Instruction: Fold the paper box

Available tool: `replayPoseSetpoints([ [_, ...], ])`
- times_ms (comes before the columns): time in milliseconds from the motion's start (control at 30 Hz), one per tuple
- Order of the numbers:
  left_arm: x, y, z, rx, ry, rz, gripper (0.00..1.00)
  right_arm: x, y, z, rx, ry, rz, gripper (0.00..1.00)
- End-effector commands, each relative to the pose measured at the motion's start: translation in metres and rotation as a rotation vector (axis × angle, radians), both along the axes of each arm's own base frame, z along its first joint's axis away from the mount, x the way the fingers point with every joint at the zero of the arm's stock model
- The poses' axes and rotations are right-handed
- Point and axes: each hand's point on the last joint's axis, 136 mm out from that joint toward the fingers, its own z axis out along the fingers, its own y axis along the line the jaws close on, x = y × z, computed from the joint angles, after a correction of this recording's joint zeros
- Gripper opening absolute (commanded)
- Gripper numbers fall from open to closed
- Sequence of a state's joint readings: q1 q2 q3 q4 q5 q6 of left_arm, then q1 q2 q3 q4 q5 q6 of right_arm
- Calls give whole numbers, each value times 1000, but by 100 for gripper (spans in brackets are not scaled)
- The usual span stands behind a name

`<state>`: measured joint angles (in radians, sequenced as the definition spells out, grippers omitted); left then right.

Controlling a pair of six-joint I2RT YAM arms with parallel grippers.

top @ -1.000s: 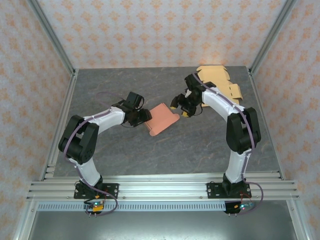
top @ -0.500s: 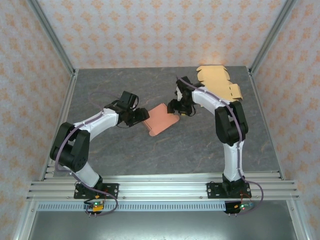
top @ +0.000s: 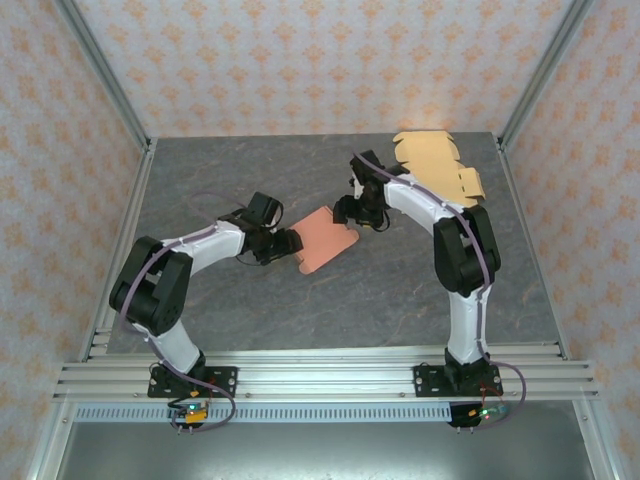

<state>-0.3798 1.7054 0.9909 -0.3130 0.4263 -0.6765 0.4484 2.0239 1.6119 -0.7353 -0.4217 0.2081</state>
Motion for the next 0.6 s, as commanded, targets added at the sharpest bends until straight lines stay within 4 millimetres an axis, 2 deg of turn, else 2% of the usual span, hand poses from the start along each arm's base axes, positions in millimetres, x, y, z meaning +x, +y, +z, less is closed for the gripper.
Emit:
replayPoseSetpoints([
  [0,4,-5,-14,18,1,-43,60,12,0,16,-15,-68,15,70],
  [67,0,-2,-25,43,35,-56,55,11,-2,4,-40,-38,12,71],
  [167,-5,2,-35,64,71,-56,54,5,-14,-16,-112,13,-22,71],
  [233,-5,4,-36,71,67,-51,53,3,-21,-20,-145,15,-34,72],
  [300,-3,5,-34,84,68,-58,53,2,-23,-14,-140,-8,-35,73],
  [433,2,5,-29,90,53,-69,51,11,-22,8,-97,-97,-33,75],
  [567,5,-5,-33,4,92,-93,36,25,-28,32,11,-143,-82,77],
])
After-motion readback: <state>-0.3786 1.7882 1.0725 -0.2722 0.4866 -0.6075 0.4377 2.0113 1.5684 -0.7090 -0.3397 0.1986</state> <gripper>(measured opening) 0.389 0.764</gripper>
